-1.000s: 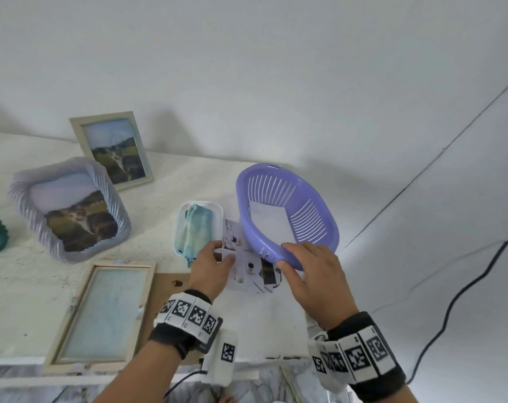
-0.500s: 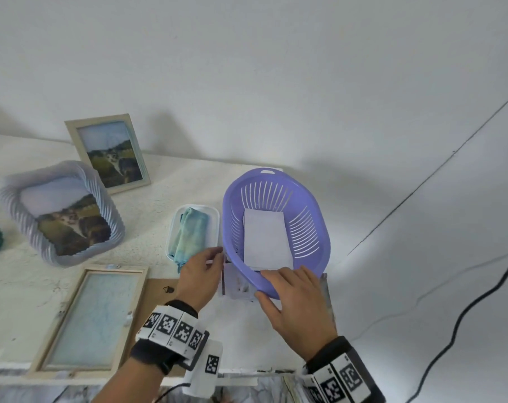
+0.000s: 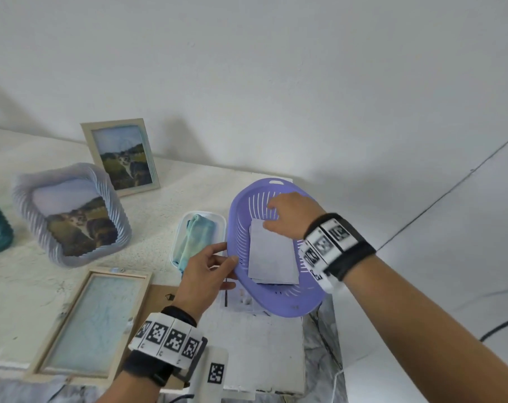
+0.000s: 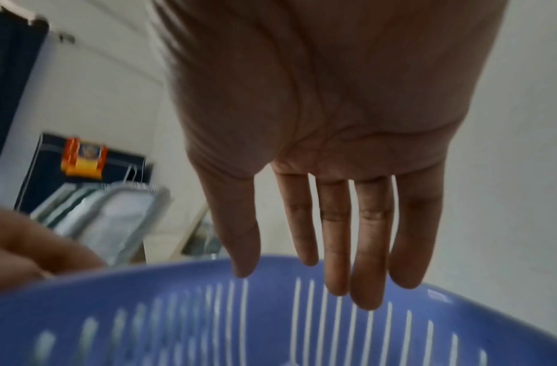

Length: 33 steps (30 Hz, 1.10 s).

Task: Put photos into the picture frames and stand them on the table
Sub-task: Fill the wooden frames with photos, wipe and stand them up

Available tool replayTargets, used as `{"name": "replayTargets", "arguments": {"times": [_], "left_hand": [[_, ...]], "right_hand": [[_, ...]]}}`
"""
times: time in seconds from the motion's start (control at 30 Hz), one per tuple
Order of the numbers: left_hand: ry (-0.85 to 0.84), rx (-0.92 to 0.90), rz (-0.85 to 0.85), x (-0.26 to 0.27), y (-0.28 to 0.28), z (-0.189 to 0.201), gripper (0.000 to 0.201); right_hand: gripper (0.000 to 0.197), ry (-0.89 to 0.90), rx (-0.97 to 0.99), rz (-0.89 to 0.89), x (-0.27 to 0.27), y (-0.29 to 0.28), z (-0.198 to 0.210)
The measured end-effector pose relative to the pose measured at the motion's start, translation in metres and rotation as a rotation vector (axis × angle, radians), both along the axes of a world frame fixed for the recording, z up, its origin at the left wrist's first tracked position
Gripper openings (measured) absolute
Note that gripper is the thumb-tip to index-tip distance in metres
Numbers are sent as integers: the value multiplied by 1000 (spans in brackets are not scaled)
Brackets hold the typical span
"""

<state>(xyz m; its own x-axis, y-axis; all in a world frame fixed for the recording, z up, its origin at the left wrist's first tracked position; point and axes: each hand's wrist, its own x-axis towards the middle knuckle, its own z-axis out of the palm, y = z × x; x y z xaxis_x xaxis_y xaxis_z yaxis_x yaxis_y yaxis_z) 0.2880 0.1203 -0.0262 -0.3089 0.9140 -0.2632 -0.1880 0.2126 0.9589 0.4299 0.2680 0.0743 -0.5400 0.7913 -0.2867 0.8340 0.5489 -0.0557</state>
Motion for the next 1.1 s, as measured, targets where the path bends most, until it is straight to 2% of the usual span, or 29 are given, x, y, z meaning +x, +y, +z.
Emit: {"name": "replayTargets", "arguments": {"times": [0.13, 0.23, 0.3, 0.43, 0.57, 0.63, 0.73, 0.9, 1.0, 1.1], "left_hand": [[31, -3, -1, 0, -1, 1, 29], [46, -7, -7, 0, -1, 1, 31], [67, -9, -16, -1, -2, 2, 31], [80, -6, -25, -2, -3, 4, 32], [85, -8, -31, -3, -3, 3, 31], [87, -11, -40, -4, -3, 3, 33], [176, -14, -28, -7, -3, 3, 33], [368, 107, 20, -23, -9, 21, 29], [332, 213, -8, -35, -16, 43, 29], [251, 287, -85, -54, -28, 63, 23]], "right_hand": [[29, -213, -27, 53, -31, 33, -33], [37, -386, 5, 124, -37, 36, -57], [40, -432, 32, 156, -38, 36, -66], [50, -317, 82, 102, -40, 43, -74], [43, -255, 176, 45, -42, 47, -63], [38, -177, 123, 21, -39, 45, -49], [32, -4, 19, -59, -29, 37, -18], [22, 353, 108, -161, -9, 5, 37], [19, 557, 131, -177, -9, -26, 65], [16, 701, 51, -149, -24, -63, 72]]}}
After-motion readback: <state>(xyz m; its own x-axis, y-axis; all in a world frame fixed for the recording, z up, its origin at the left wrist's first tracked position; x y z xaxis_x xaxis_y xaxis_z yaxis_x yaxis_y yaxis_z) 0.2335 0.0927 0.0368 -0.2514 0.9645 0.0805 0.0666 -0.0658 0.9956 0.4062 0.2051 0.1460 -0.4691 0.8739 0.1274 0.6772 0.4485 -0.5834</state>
